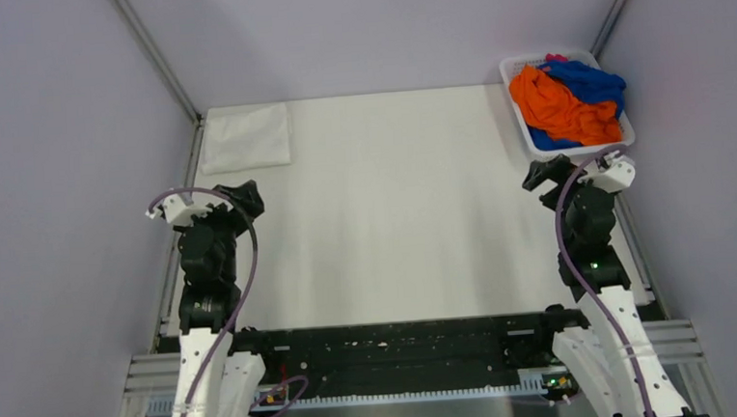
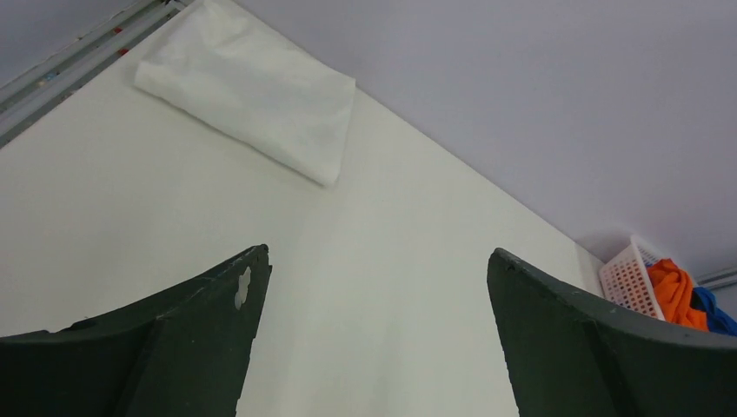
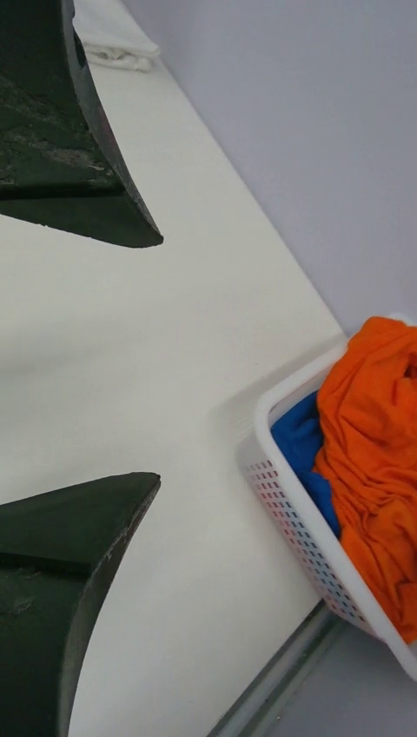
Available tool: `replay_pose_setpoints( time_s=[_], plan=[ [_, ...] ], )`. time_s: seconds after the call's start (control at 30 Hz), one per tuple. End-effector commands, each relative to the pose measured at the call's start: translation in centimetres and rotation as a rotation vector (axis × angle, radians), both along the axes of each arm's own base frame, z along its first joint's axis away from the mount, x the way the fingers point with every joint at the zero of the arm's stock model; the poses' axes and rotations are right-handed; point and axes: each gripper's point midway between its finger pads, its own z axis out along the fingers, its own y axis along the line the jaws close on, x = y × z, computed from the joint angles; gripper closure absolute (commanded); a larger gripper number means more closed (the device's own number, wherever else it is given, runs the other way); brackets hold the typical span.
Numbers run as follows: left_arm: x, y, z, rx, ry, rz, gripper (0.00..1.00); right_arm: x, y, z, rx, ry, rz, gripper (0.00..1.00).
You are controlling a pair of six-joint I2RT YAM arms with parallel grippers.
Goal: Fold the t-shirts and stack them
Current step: Grab crumpled tshirt from bin with the right arm
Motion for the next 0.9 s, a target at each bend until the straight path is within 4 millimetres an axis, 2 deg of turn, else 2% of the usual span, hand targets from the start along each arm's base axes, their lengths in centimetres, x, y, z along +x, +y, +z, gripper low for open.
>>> replay_pose_setpoints(
  time_s=[0.0,0.07,0.13,0.2,0.37,0.5,0.57,0.67,0.7,0.73,0.87],
  plan=[
    [-0.3,0.9,0.9,-0.016,0.012,0.053,0.01,0.5,1.1,0.2,-0.007,0.064,0.067,0.01],
    [-0.2,1.2,0.7,-0.019,0.024,0.072,0.01,1.6,2.6,1.1,-0.062,0.089,0.174,0.01],
    [0.0,1.6,0.2,-0.020,0.072,0.093,0.01,2.8,3.3,2.0,-0.085,0.113,0.222,0.01],
    [0.3,1.7,0.0,-0.005,0.130,0.101,0.01,4.4,2.9,3.2,-0.109,0.123,0.202,0.01],
    [0.9,2.3,-0.6,0.012,0.221,0.132,0.01,10.5,1.2,3.5,-0.207,0.203,0.139,0.01],
    [0.9,2.5,-0.5,0.019,0.208,0.141,0.01,15.6,-0.7,2.1,-0.263,0.333,0.085,0.01],
    [0.7,2.6,-0.3,0.028,0.184,0.144,0.01,18.1,-1.4,1.7,-0.277,0.348,0.069,0.01],
    [0.4,3.0,-0.7,0.039,0.173,0.165,0.01,21.7,-2.1,0.0,-0.299,0.383,0.045,0.01],
    [0.3,3.2,-0.7,0.040,0.169,0.175,0.01,22.9,-3.8,0.2,-0.299,0.386,-0.001,0.01],
    [0.3,3.2,-0.8,0.040,0.169,0.176,0.01,23.9,-4.5,-0.4,-0.296,0.401,-0.024,0.02],
    [0.5,2.8,-0.7,0.044,0.154,0.152,0.01,28.3,-5.5,-2.8,-0.295,0.419,-0.007,0.11]
  ],
)
